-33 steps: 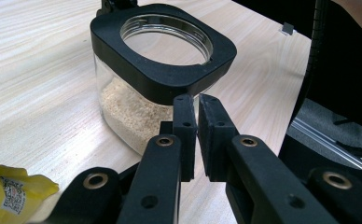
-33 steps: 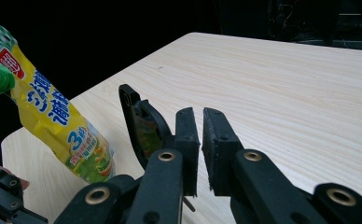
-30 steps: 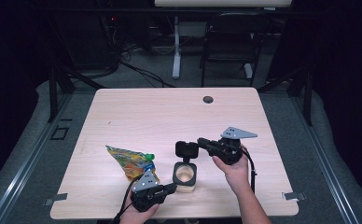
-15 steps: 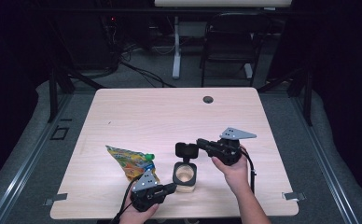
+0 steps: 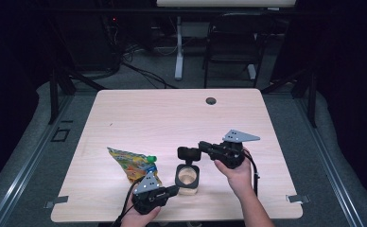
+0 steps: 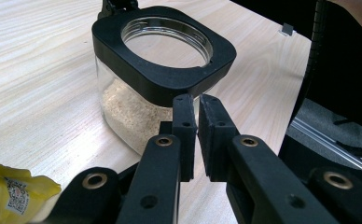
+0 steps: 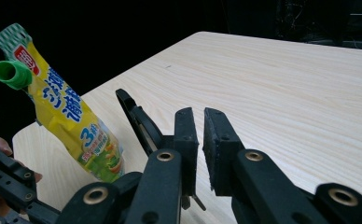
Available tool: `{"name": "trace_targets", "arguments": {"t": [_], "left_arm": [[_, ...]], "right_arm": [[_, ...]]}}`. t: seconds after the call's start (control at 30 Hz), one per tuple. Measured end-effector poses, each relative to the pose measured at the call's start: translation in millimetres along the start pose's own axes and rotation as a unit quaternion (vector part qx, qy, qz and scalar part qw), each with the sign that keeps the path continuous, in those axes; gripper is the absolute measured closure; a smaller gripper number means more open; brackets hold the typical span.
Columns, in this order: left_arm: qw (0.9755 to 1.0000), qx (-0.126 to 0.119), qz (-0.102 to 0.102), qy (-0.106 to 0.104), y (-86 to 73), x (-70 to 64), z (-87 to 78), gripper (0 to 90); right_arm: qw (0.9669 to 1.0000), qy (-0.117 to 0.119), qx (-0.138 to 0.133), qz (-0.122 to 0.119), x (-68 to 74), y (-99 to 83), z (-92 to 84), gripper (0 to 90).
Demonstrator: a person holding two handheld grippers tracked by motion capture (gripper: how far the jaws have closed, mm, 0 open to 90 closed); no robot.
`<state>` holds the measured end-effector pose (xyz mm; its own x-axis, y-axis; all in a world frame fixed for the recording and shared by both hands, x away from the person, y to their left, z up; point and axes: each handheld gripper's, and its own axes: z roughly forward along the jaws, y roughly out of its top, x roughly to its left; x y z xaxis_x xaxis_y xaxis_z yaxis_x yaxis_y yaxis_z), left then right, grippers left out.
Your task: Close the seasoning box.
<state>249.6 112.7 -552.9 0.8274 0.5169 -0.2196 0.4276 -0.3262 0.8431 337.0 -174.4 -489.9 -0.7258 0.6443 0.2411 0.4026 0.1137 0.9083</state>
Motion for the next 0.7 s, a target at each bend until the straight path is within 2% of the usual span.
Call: {"name": "trace_targets", "arguments": {"t": [0.27, 0.57, 0.7], "left_arm": [[1.0000, 0.003, 0.000, 0.002, 0.9, -0.8, -0.2, 85.1], [1.0000, 0.001, 0.003, -0.002, 0.9, -1.4, 0.2, 84.9], [1.0000, -0.002, 0.002, -0.003, 0.8, -1.5, 0.5, 84.8]], "right_arm": [[0.9998, 0.017, 0.004, -0.004, 4.0, 1.0, -0.4, 82.9], [0.9997, 0.017, 0.016, -0.011, 8.5, 1.0, -2.3, 82.5], [0.9992, 0.015, 0.029, -0.022, 10.3, 0.5, -4.1, 81.9]]}}
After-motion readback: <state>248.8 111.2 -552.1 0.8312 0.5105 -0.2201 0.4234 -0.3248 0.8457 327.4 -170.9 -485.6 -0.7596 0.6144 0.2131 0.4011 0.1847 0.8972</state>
